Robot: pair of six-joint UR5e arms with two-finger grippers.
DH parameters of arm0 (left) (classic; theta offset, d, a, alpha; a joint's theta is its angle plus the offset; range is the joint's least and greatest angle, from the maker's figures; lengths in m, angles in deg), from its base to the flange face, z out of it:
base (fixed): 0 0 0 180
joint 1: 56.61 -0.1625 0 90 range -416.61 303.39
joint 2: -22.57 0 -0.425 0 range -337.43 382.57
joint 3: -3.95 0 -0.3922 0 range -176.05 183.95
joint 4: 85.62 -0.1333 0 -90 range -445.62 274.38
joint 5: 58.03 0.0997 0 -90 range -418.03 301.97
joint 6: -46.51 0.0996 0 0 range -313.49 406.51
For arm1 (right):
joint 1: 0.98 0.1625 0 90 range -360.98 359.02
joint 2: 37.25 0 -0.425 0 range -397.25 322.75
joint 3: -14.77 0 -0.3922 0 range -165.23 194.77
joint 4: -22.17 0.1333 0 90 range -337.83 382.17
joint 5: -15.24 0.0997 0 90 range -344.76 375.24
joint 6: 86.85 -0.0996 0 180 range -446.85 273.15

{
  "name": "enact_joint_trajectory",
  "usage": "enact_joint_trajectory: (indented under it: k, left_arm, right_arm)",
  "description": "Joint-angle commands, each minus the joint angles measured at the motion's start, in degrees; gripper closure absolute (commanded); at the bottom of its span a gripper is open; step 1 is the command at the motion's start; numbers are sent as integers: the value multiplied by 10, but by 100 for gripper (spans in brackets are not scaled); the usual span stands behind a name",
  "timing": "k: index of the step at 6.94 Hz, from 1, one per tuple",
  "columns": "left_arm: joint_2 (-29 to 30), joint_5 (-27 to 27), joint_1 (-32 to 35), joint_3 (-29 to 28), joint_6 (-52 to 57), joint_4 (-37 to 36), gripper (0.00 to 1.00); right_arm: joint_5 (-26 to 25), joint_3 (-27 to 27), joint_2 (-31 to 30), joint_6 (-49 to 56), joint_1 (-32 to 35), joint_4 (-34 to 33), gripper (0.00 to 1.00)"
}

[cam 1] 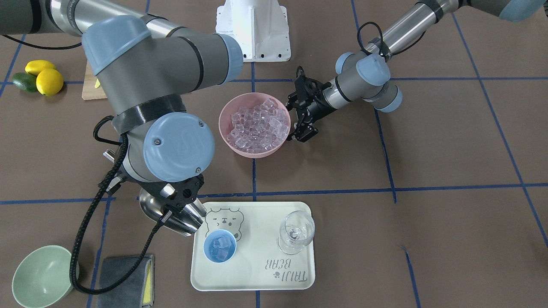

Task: Put ice in cup with scoop
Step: 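Carry the empty scoop with the right gripper back toward the cutting board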

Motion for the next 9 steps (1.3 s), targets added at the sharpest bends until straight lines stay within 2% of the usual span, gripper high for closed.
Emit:
enact_joint_trajectory:
  k: [1, 3, 5, 6, 7, 8, 9]
  left_arm:
    - [0, 0, 0, 1, 0, 0, 0]
    - [0, 0, 1, 1, 0, 5, 0]
    - [0, 0, 1, 1, -1, 8, 0]
    - [0, 0, 1, 1, 0, 8, 0]
    - [-1, 0, 2, 1, 0, 8, 0]
    - [-2, 0, 4, 1, 0, 8, 0]
    - [-3, 0, 5, 1, 1, 8, 0]
  right_arm:
    - [0, 0, 0, 0, 1, 0, 100]
    - [19, 0, 1, 1, 7, -1, 100]
    - [107, 5, 1, -55, 36, -26, 100]
    - [157, 14, 0, -160, 44, -25, 100]
    - [166, 55, -16, -227, 46, -26, 100]
    - [187, 92, -41, -244, 52, -36, 100]
    - [214, 144, -62, -317, 55, -57, 100]
